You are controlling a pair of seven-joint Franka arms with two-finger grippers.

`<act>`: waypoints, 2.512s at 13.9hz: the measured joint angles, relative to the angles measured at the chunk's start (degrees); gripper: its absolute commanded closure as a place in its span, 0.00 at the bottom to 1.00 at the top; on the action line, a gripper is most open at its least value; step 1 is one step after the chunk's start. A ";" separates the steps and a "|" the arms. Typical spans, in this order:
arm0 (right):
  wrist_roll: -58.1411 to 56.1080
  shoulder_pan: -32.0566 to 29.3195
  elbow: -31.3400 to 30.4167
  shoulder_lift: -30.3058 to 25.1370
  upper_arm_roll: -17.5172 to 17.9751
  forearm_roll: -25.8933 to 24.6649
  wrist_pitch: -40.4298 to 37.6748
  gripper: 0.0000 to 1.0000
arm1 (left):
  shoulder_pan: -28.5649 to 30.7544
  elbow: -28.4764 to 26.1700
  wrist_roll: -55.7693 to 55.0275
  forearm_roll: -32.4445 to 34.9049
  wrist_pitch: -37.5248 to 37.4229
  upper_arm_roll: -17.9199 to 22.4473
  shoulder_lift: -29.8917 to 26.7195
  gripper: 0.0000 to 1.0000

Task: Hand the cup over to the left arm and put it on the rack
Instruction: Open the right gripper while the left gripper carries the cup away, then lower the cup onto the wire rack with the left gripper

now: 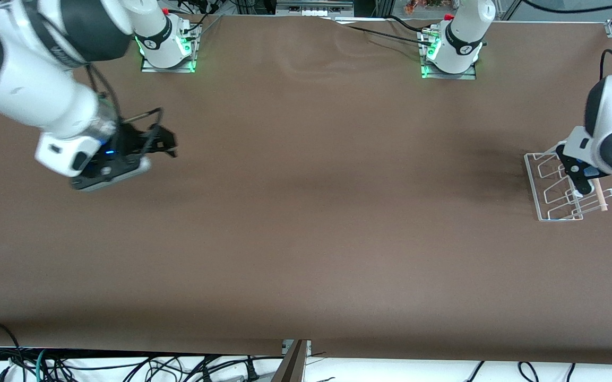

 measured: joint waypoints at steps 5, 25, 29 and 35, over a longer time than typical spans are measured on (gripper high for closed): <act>-5.16 -9.86 0.22 -3.72 -1.07 -1.17 -1.08 0.00 | 0.00 -7.51 -1.05 20.83 3.63 -3.64 1.58 1.00; 7.24 -27.06 -14.06 -18.66 12.02 -9.97 -5.95 0.00 | 0.03 -20.83 -12.63 38.61 6.34 -3.88 1.53 1.00; 7.26 -26.59 -13.35 -17.55 11.74 -9.96 -6.28 0.00 | 0.02 -22.03 -13.62 38.63 6.34 -3.91 1.52 1.00; 7.44 -25.99 -12.87 -17.54 11.72 -9.97 -6.64 0.00 | -0.22 -23.08 -18.44 41.05 6.46 -4.06 1.88 1.00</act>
